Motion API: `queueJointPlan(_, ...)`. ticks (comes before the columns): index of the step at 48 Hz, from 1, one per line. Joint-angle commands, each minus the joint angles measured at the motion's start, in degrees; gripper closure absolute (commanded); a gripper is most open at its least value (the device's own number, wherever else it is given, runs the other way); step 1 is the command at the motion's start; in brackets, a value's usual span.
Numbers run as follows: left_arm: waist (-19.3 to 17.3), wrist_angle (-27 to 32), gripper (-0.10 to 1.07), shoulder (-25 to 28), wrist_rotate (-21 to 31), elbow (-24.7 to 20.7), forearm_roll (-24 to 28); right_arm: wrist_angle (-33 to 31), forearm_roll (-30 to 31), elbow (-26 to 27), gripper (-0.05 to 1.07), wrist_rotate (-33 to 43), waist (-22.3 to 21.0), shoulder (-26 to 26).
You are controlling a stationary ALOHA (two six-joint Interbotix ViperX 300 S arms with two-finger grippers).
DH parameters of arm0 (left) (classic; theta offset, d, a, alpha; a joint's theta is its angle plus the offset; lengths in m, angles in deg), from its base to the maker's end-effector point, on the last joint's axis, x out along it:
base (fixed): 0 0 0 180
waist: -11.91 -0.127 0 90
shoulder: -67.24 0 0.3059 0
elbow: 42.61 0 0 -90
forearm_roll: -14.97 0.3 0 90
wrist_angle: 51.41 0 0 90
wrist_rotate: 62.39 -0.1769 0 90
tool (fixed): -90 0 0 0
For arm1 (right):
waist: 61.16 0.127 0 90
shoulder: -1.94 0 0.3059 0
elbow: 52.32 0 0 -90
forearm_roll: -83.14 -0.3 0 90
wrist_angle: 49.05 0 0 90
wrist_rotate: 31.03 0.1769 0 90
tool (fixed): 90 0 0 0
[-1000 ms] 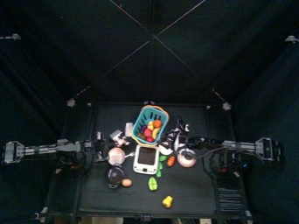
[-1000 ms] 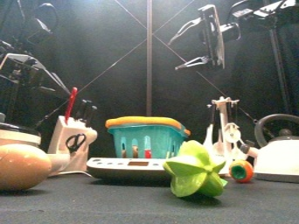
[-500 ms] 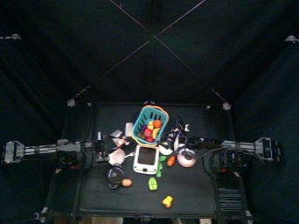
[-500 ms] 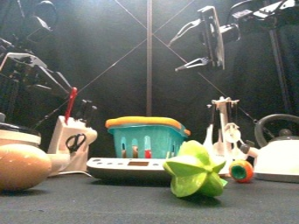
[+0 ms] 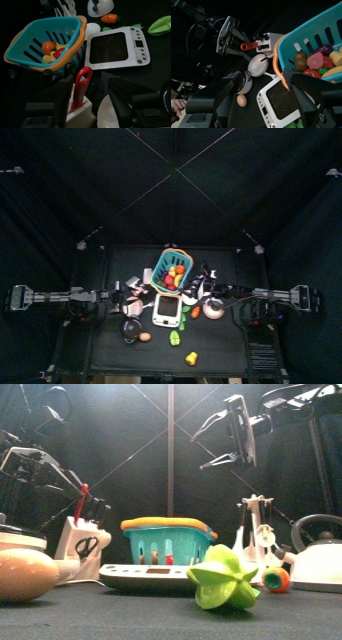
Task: Grab knife
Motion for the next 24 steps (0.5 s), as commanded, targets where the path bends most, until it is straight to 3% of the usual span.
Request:
queueJointPlan(1, -0.7, -0.62, 0.23, 0.18, -0.18, -1.49, 0.0, 0.26, 0.09, 0.53, 0.04, -0.18, -0.18, 0.44)
queueJointPlan(11, -1.23, -0.62, 0.43, 0.18, -0.18, -1.67, 2.2, 0.26, 0.09, 0.44, 0.04, -0.18, -0.26, 0.53)
queueJointPlan(24, -2.64, -0.62, 0.5, 0.18, -0.18, -2.72, 3.6, 0.26, 0.09, 0.35, 0.04, -0.18, -0.18, 0.44)
